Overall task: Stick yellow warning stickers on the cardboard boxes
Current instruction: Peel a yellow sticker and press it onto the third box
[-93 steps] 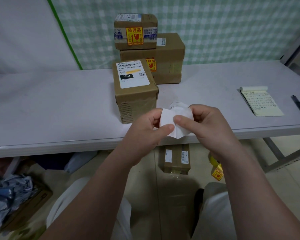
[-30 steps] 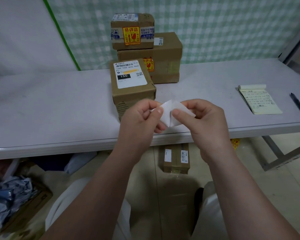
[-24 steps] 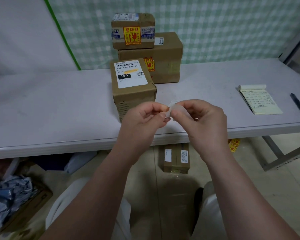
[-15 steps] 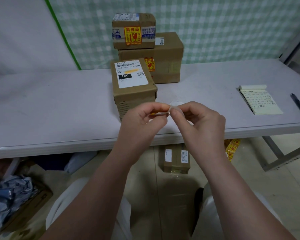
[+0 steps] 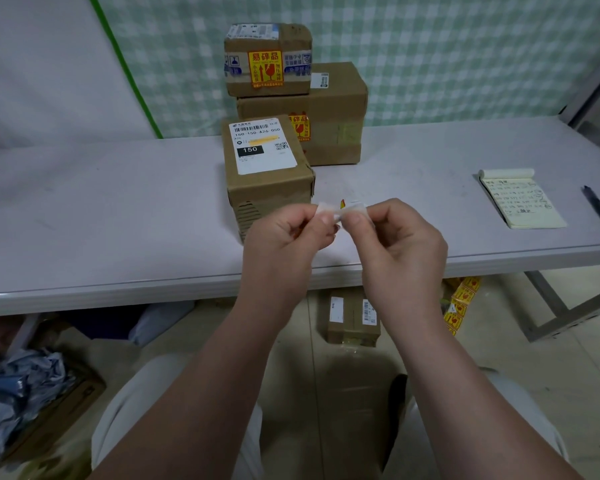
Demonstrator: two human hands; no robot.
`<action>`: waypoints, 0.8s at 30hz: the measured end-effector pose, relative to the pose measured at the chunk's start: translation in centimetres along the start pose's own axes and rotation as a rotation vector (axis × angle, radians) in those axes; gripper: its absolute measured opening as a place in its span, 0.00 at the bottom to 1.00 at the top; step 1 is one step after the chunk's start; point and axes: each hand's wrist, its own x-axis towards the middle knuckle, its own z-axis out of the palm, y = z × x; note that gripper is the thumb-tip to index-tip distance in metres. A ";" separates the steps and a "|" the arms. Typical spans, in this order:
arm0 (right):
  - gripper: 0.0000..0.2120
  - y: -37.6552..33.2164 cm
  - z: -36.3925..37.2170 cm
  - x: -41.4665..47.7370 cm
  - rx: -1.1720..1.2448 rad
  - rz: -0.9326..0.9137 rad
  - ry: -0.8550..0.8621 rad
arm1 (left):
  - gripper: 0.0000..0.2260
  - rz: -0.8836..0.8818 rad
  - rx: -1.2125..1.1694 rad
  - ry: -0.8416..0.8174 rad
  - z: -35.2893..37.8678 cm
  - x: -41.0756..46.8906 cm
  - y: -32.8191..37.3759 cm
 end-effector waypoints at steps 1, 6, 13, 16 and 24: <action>0.09 0.0 0.0 0.1 0.024 0.026 0.002 | 0.08 -0.038 -0.058 -0.006 0.0 0.0 0.1; 0.09 0.3 0.1 0.4 0.183 0.197 0.030 | 0.08 -0.189 -0.245 -0.035 0.1 0.1 0.3; 0.02 0.2 -0.5 0.9 0.144 0.207 -0.077 | 0.07 -0.227 -0.227 -0.072 -0.1 0.3 0.6; 0.04 0.1 -0.7 0.8 0.061 0.144 -0.089 | 0.07 -0.205 -0.181 -0.097 -0.2 0.3 0.8; 0.06 -0.2 -0.6 0.6 -0.021 0.029 -0.039 | 0.09 -0.183 -0.182 -0.148 -0.5 0.3 1.2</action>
